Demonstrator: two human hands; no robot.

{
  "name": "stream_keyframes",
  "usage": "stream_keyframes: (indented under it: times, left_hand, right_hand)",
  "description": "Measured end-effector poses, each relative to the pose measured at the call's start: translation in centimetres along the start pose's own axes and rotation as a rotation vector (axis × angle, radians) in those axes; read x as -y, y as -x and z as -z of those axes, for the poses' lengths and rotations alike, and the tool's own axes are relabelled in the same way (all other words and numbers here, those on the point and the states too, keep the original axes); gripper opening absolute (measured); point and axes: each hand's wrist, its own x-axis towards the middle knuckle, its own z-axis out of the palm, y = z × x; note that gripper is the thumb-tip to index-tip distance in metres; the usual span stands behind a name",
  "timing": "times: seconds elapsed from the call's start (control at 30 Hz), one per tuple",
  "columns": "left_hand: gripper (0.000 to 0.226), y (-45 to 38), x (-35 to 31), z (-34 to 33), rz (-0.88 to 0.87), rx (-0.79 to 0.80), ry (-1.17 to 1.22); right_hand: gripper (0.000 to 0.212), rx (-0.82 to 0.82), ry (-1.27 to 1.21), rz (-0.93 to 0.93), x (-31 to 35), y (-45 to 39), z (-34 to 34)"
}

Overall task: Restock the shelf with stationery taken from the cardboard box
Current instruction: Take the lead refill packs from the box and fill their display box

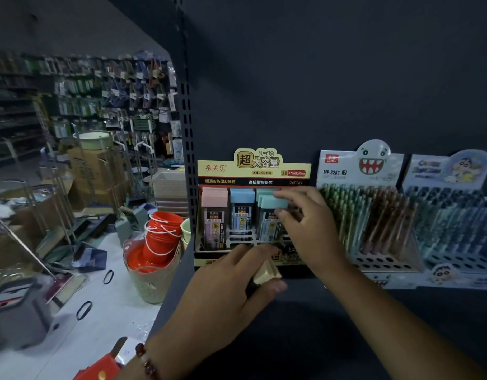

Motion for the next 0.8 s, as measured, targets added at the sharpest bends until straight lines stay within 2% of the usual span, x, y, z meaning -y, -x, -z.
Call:
stream_keyframes:
  times: [0.17, 0.37, 0.53, 0.7, 0.8]
  left_hand:
    - [0.060, 0.1, 0.1, 0.0, -0.001, -0.002, 0.008]
    - [0.060, 0.1, 0.0, 0.0, -0.003, -0.008, -0.001]
    - [0.059, 0.1, 0.0, -0.2, -0.001, -0.020, -0.006]
    - [0.056, 0.3, 0.0, -0.2, -0.018, -0.053, 0.020]
    - [0.054, 0.4, 0.0, -0.1, -0.029, -0.083, 0.044]
  right_hand:
    - [0.032, 0.032, 0.125, 0.009, -0.3, 0.2, -0.5]
    - [0.043, 0.034, 0.310, 0.052, -0.3, 0.2, -0.5]
    - [0.054, 0.103, 0.387, 0.038, -0.5, 0.3, -0.8]
    - [0.065, 0.154, 0.311, 0.006, 0.6, 0.4, 0.4]
    - [0.060, 0.134, 0.158, -0.027, 2.2, 0.8, 1.8]
